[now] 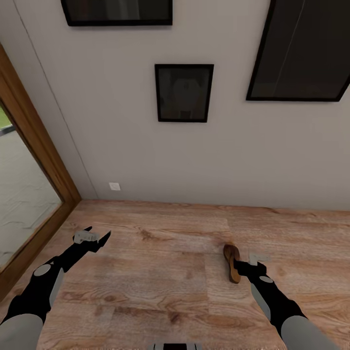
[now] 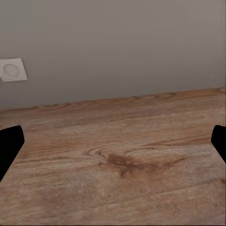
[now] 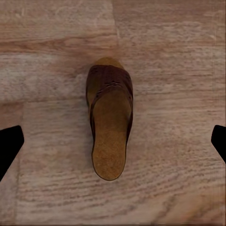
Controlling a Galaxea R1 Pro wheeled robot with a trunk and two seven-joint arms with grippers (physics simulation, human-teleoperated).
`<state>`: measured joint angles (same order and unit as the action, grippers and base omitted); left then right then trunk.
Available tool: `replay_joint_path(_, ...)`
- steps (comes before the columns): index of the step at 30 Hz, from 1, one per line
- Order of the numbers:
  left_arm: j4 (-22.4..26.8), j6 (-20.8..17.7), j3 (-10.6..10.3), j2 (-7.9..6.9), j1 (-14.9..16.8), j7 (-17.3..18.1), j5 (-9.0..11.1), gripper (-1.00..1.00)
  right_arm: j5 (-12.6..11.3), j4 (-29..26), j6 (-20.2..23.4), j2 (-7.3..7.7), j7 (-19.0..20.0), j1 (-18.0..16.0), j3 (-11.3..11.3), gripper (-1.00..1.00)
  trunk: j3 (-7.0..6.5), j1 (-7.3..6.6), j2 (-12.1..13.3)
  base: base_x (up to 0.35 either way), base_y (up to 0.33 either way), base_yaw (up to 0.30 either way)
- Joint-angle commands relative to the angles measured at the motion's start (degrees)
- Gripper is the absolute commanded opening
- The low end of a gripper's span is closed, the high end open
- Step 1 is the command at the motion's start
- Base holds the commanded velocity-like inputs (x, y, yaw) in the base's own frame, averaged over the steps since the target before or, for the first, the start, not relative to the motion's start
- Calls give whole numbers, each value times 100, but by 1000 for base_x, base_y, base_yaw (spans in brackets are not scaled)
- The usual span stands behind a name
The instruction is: Pick up the two gym shoes and the two sandals from the corridor floor and place them onto the hallstand (shoe rack) in the corridor, making sure they are on the rack and not on the floor. Arrange them so the two gym shoes are next to each other and the two sandals are next to each other.
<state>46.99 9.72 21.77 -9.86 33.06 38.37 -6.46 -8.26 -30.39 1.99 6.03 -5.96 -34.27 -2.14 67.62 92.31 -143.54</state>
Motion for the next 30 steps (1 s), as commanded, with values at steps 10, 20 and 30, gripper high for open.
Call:
replay_joint_path(10,72,-20,38,5,-27,30,-82,100,-53,64,-14,0,-33,6,-23,100,319,24,-16,0,0,0)
replay_joint_path(20,91,-13,84,-34,-15,16,-35,100,-53,285,-458,-5,-31,8,-22,100,582,45,-26,0,0,0)
replay_joint_path(30,239,-21,78,-20,38,2,-37,100,-59,273,-471,-6,-30,8,-23,100,649,45,-26,0,0,0)
